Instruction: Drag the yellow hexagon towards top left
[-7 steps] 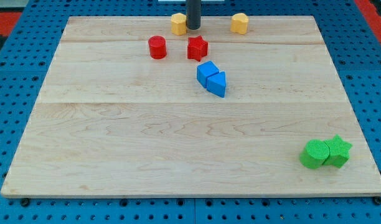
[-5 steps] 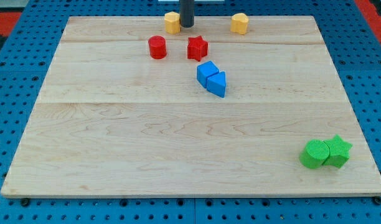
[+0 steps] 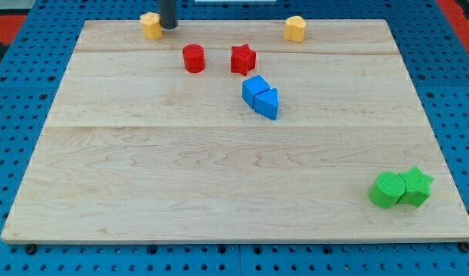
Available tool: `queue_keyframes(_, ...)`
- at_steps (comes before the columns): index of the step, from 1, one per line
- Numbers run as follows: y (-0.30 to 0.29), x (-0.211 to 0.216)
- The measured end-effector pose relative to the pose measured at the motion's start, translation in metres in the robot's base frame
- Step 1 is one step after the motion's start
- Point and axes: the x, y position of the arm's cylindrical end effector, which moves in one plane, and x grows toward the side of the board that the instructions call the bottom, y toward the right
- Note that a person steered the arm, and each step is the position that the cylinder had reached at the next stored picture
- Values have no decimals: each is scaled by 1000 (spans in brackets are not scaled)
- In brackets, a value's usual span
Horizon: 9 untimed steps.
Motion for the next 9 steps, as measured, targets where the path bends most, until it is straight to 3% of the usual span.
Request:
queue_keyframes(7,-68,-10)
queue_keyframes(9,-162,-10)
